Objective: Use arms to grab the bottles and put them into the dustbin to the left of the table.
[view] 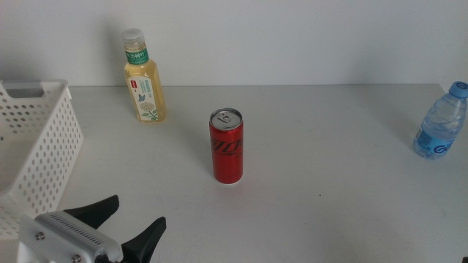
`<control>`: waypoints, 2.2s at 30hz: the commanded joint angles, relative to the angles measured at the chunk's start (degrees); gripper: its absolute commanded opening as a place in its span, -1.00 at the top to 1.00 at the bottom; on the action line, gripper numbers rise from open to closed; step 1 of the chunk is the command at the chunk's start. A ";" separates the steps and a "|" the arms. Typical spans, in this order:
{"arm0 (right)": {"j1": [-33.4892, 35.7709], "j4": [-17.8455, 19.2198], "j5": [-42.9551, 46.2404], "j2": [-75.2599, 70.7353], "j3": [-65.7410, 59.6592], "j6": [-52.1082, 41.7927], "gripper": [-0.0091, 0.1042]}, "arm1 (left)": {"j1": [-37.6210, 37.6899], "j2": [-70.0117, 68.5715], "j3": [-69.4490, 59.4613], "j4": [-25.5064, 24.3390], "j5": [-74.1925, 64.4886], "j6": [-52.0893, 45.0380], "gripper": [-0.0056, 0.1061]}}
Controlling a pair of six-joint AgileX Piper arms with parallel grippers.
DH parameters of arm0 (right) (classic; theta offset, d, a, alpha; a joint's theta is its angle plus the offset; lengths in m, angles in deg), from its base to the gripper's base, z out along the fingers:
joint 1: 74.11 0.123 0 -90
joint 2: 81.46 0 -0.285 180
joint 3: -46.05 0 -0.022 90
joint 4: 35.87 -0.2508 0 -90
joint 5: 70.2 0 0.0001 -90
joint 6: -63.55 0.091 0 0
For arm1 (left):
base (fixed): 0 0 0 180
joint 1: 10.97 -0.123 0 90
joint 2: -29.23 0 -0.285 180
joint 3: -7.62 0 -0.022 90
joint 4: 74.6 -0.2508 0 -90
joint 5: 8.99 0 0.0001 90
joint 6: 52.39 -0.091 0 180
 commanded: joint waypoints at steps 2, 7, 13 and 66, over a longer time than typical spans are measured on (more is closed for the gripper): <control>-0.26 0.50 3.68 -1.23 0.36 -0.54 -0.82 | 0.40 8.02 -0.27 -0.66 19.82 0.04 -0.77; -0.26 0.50 3.68 -1.23 0.36 -0.54 -0.82 | 0.40 14.86 -0.36 -0.59 26.98 2.65 -0.77; -0.26 0.50 3.68 -1.23 0.36 -0.54 -0.82 | 0.40 17.21 -0.36 0.28 26.97 2.54 -0.77; -0.26 0.50 3.68 -1.23 0.36 -0.54 -0.82 | -9.02 40.56 36.17 -18.55 12.99 8.88 -0.77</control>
